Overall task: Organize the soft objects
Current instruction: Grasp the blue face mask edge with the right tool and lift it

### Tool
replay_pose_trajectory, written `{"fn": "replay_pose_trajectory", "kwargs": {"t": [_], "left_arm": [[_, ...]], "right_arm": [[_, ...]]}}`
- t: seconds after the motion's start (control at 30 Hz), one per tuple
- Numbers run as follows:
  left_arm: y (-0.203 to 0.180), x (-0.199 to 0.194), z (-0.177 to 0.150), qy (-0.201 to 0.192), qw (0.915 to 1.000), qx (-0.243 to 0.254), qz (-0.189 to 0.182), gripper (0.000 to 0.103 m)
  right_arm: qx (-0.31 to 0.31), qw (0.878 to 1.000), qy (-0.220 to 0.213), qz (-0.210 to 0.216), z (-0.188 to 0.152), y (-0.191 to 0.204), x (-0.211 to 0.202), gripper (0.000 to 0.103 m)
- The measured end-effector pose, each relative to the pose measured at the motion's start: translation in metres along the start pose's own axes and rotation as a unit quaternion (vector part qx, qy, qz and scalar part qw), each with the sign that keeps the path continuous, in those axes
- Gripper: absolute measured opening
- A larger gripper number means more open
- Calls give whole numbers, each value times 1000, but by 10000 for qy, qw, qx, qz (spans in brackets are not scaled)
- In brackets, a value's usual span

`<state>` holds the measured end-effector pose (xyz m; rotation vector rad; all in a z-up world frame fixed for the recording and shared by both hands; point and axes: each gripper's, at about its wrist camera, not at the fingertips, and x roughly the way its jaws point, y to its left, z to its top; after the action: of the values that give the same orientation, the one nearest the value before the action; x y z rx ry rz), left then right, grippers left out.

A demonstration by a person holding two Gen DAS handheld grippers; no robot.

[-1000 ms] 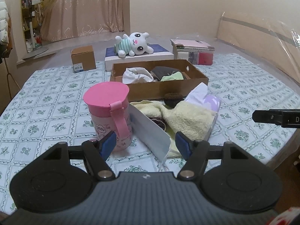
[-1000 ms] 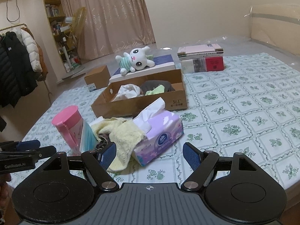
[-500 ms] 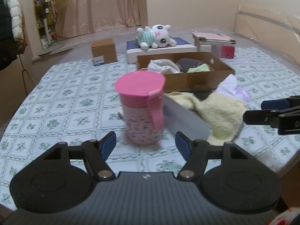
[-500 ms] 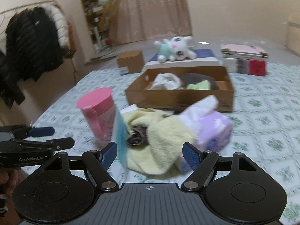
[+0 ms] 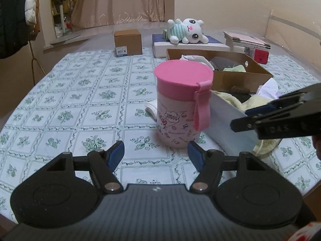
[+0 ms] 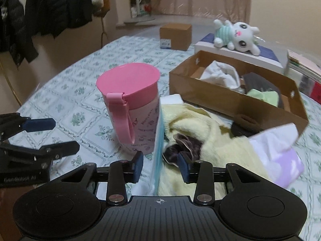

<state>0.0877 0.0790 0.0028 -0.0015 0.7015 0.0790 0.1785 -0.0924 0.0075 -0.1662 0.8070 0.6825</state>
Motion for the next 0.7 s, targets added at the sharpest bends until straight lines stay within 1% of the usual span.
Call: {"fn": "replay_pose_trajectory", "kwargs": {"t": [0.2,0.37,0.53,0.7], "left_arm": [[9,8,-3,36,9999,-138,-39,66],[14,11,-6,70,9998,-199,-53,66],[12,9,-6,78,9997,-201,-99,66],[5,2,-5,43,9998,-136,-171,66]], "right_arm": [[-51,9995,307,-44,9,4,27,23],[-115,9992,342,-185,9,8,31,1],[-37,9994,262,-241,6,9,17,1],[192,9995,68,-258,-1,4,-14,1]]}}
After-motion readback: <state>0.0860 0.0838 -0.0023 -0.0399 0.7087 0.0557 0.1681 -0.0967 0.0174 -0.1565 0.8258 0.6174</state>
